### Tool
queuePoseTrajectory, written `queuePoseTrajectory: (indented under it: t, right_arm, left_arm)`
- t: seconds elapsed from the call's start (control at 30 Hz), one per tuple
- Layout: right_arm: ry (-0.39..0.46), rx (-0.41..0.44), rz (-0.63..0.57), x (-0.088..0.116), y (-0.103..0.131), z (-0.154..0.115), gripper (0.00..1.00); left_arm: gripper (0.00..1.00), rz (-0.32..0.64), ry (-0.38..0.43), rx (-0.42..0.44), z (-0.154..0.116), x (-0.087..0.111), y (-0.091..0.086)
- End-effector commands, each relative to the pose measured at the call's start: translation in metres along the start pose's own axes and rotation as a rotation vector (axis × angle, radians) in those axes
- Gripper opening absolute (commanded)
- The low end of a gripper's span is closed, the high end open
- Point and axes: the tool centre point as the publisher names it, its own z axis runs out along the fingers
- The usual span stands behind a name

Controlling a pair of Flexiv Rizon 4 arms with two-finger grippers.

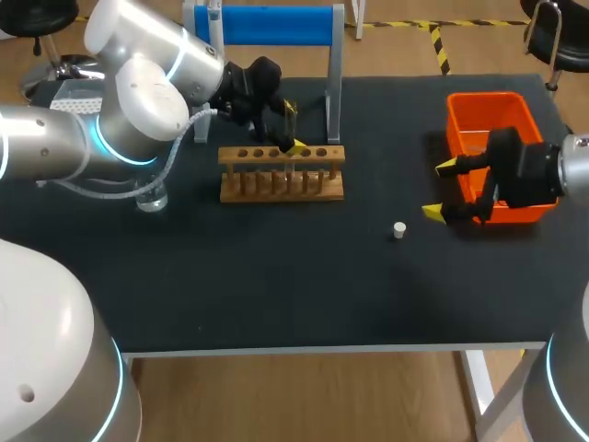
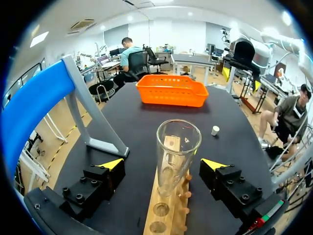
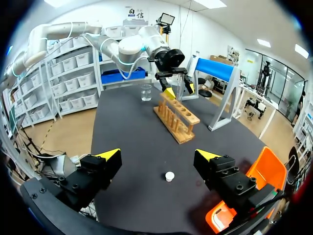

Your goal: Invert the test tube, pick up the pipette, mount the tip to pipette, aspirate from beaker and dispense into the tube, eject the tip, return the pipette, and cap with the stopper.

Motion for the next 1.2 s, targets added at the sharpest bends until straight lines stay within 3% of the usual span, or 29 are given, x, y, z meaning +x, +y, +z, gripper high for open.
queuePoseTrajectory:
  t: [0.03, 0.23, 0.73, 1.03, 1.13, 1.2]
  right_arm:
    - [-0.001, 0.003, 0.016, 0.004, -0.003, 0.008, 1.00]
    - [-0.014, 0.011, 0.053, 0.008, -0.021, 0.026, 1.00]
    - [-0.172, 0.193, 0.068, 0.011, -0.058, 0.054, 1.00]
    - [-0.191, 0.217, 0.102, 0.008, -0.068, 0.061, 1.00]
    - [-0.194, 0.217, 0.109, 0.007, -0.070, 0.062, 0.95]
    - [-0.197, 0.218, 0.109, 0.005, -0.071, 0.063, 0.85]
  left_arm:
    - [1.00, -0.001, 0.002, -0.003, -0.001, 0.000, 0.000]
    - [1.00, -0.001, 0.002, -0.003, -0.001, 0.000, 0.000]
    - [1.00, -0.001, 0.002, -0.003, -0.001, 0.000, 0.000]
    - [1.00, -0.001, 0.002, -0.003, -0.001, 0.000, 0.000]
    - [1.00, -0.001, 0.002, -0.003, -0.001, 0.000, 0.000]
    - [1.00, -0.001, 0.002, -0.003, -0.001, 0.000, 0.000]
